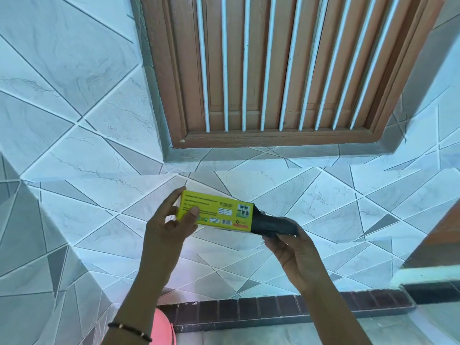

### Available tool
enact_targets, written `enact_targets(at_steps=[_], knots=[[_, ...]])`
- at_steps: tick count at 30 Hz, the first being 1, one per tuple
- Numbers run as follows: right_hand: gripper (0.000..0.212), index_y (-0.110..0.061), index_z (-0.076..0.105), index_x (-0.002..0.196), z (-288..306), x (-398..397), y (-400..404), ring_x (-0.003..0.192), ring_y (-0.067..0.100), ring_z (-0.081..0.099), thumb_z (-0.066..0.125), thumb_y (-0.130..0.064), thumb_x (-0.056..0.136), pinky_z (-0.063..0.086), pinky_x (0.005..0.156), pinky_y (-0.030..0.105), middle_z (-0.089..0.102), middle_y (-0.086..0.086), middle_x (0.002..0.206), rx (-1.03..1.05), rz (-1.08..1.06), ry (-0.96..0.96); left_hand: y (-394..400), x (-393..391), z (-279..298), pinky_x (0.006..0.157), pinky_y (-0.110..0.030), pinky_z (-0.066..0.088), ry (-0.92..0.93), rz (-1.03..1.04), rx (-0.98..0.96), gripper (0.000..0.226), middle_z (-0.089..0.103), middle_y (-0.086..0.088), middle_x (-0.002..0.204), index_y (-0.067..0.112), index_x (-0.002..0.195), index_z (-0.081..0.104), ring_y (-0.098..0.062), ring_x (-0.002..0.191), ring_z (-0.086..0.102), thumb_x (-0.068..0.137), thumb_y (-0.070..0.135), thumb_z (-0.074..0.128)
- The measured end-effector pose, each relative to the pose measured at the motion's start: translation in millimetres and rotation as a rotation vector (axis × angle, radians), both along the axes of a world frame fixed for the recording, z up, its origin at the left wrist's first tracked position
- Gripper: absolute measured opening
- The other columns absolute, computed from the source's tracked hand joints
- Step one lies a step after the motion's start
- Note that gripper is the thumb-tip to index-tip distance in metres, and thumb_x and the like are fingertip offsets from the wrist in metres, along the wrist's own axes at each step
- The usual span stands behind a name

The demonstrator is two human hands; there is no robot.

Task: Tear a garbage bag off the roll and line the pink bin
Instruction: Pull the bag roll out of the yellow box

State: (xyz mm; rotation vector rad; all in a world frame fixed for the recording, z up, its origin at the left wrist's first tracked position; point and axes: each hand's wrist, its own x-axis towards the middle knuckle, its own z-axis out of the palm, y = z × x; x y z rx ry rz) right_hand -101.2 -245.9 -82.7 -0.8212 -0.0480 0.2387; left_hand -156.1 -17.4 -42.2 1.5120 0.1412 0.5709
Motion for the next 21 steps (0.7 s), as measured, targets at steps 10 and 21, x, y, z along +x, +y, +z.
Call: enact_targets(at_steps=[10, 21], knots=[[0.023, -0.005, 0.059, 0.091, 7.4, 27.0, -22.5, 0.072, 0.021, 0.073, 0.042, 0.011, 0.088, 0.057, 0.077, 0.034, 0.074, 0.007, 0.077, 0.095, -0.236, 0.057, 25.0, 68.6, -23.3, 0.080, -0.030, 0.059, 0.027, 0.171, -0.296, 0.038, 0.054, -0.031, 0.119, 0.022, 0.124, 0.053, -0.026, 0.092, 0.065, 0.088, 0.025, 0.063], [0.027, -0.001, 0.058, 0.093, 11.5, 46.5, -6.4, 0.074, 0.023, 0.071, 0.054, 0.005, 0.068, 0.060, 0.065, 0.028, 0.072, 0.010, 0.082, 0.075, -0.149, 0.018, 31.9, 230.0, 26.4, 0.070, -0.030, 0.055, 0.161, 0.096, -0.329, 0.029, 0.056, -0.004, 0.111, 0.021, 0.107, 0.052, -0.021, 0.089, 0.058, 0.084, 0.028, 0.068]])
